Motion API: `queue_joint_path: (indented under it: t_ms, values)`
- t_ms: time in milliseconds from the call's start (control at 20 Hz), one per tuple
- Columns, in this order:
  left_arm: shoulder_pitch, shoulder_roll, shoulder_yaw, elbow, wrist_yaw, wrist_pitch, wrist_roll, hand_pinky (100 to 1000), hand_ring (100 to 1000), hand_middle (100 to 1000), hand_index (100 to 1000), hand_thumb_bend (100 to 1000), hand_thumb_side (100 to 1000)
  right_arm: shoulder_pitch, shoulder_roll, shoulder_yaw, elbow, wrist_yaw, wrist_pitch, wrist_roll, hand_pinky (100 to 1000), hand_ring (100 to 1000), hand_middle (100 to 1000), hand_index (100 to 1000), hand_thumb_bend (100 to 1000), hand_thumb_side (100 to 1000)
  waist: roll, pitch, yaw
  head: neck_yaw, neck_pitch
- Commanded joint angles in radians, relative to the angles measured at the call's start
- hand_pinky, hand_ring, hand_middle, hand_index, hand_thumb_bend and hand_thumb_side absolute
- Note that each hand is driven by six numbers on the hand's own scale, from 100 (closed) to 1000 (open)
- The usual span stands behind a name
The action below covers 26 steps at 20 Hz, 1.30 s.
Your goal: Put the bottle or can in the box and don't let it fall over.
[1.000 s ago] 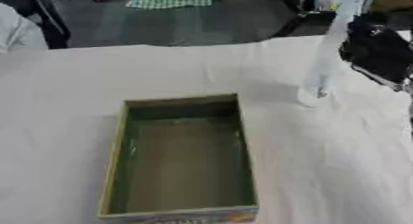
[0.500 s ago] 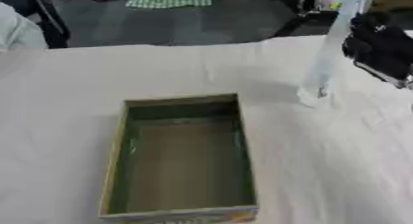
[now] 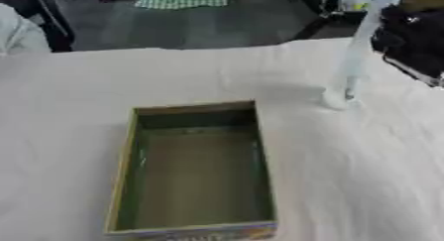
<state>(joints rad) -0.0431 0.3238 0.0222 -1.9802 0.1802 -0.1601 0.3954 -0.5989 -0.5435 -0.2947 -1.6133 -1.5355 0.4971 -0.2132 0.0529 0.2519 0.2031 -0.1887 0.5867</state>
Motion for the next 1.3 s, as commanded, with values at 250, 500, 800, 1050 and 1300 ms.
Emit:
queue_joint_path:
  t_ms: [250, 500, 800, 1050, 1300]
  values:
    - [-0.006, 0.018, 0.006, -0.020, 0.001, -0.003, -0.001, 829, 1000, 988, 763, 772, 653, -0.035, -0.047, 0.001, -0.028, -0.010, -0.018, 0.009, 100, 100, 314, 1000, 583, 1000, -0.006, -0.021, 0.000, -0.013, -0.001]
    - [-0.006, 0.019, 0.005, -0.020, 0.001, -0.003, -0.001, 829, 1000, 988, 764, 772, 653, -0.054, -0.054, 0.010, -0.037, -0.019, -0.028, 0.014, 100, 100, 322, 1000, 570, 1000, -0.006, -0.025, -0.002, -0.020, 0.007]
    - [-0.005, 0.025, 0.005, -0.020, 0.002, -0.005, -0.002, 828, 1000, 988, 764, 772, 652, -0.085, -0.063, 0.029, -0.054, -0.029, -0.043, 0.022, 100, 100, 335, 1000, 545, 1000, -0.007, -0.032, -0.004, -0.021, 0.015]
    - [-0.004, 0.029, 0.005, -0.020, 0.003, -0.005, -0.002, 828, 1000, 987, 765, 771, 652, -0.115, -0.067, 0.056, -0.077, -0.039, -0.057, 0.030, 100, 100, 346, 1000, 517, 973, -0.011, -0.038, -0.004, -0.023, 0.020]
    - [-0.002, 0.032, 0.005, -0.020, 0.004, -0.004, -0.002, 829, 1000, 987, 765, 772, 652, -0.149, -0.061, 0.094, -0.099, -0.041, -0.054, 0.038, 100, 100, 359, 1000, 487, 962, -0.015, -0.043, -0.005, -0.027, 0.026]
